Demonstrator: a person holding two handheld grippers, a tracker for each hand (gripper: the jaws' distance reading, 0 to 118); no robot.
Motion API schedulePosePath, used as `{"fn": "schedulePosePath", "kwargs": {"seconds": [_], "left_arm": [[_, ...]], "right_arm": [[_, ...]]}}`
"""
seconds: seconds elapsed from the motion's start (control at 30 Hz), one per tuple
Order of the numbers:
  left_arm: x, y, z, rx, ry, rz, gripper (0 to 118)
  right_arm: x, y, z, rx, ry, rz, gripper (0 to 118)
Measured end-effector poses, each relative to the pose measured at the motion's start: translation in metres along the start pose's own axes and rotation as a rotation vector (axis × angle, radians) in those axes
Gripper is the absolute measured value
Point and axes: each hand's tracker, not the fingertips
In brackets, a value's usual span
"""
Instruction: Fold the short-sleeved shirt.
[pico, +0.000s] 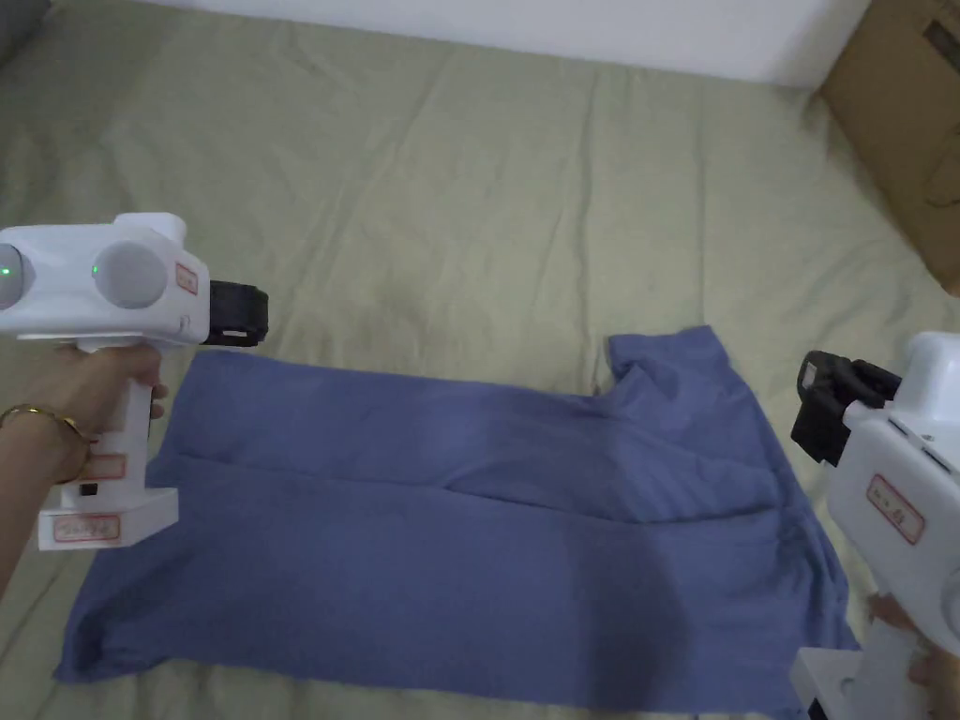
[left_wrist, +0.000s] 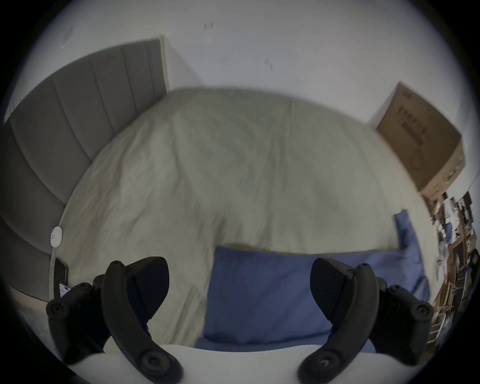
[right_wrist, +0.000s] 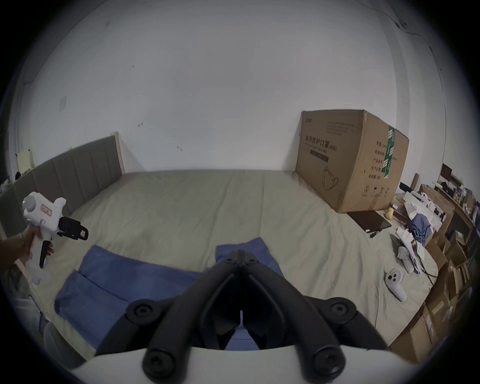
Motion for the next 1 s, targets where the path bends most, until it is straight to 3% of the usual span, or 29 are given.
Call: {"fn": "schedulePosePath", "kwargs": {"seconds": [0.13, 0.2, 0.23, 0.27, 0.33, 0.37, 0.47, 0.67, 0.7, 0.73, 0.77, 0.8, 0.83, 1.0], "left_arm": [[0.002, 0.004, -0.05, -0.109, 0.04, -0.019, 109], [0.004, 0.004, -0.064, -0.126, 0.056, -0.019, 95], [0.005, 0.004, -0.07, -0.13, 0.062, -0.019, 77], [0.006, 0.003, -0.073, -0.124, 0.07, -0.015, 45], [0.005, -0.003, -0.071, -0.095, 0.054, 0.019, 20], [0.007, -0.005, -0.069, -0.072, 0.04, 0.024, 2], [0.006, -0.012, -0.058, -0.032, 0.029, -0.006, 2], [-0.002, -0.015, -0.01, 0.106, -0.055, 0.026, 2], [-0.004, -0.014, -0.002, 0.122, -0.061, 0.017, 2], [-0.004, -0.015, 0.005, 0.14, -0.067, 0.01, 2], [-0.004, -0.016, 0.012, 0.153, -0.07, 0.006, 2], [-0.004, -0.017, 0.017, 0.163, -0.074, 0.006, 2], [-0.003, -0.016, 0.022, 0.17, -0.081, 0.005, 2], [-0.007, -0.018, 0.028, 0.171, -0.096, 0.003, 2]], "right_arm": [[0.001, -0.01, -0.026, -0.06, -0.009, 0.003, 0], [0.002, -0.016, -0.034, -0.076, -0.012, 0.005, 0], [0.003, -0.019, -0.037, -0.086, -0.011, 0.004, 0], [0.001, -0.02, -0.037, -0.095, -0.011, 0.004, 0], [0.002, -0.025, -0.041, -0.115, -0.011, 0.006, 0], [0.002, -0.025, -0.042, -0.121, -0.011, 0.011, 0], [0.006, -0.024, -0.049, -0.143, 0.0, 0.017, 0], [0.039, 0.006, -0.105, -0.287, -0.023, -0.084, 4], [0.047, 0.011, -0.12, -0.334, -0.028, -0.1, 17], [0.055, 0.015, -0.137, -0.394, -0.024, -0.12, 38], [0.059, 0.016, -0.151, -0.451, -0.032, -0.125, 82], [0.065, 0.015, -0.166, -0.509, -0.037, -0.123, 106], [0.067, 0.011, -0.178, -0.532, -0.047, -0.109, 116], [0.073, -0.014, -0.225, -0.657, -0.138, -0.075, 114]]}}
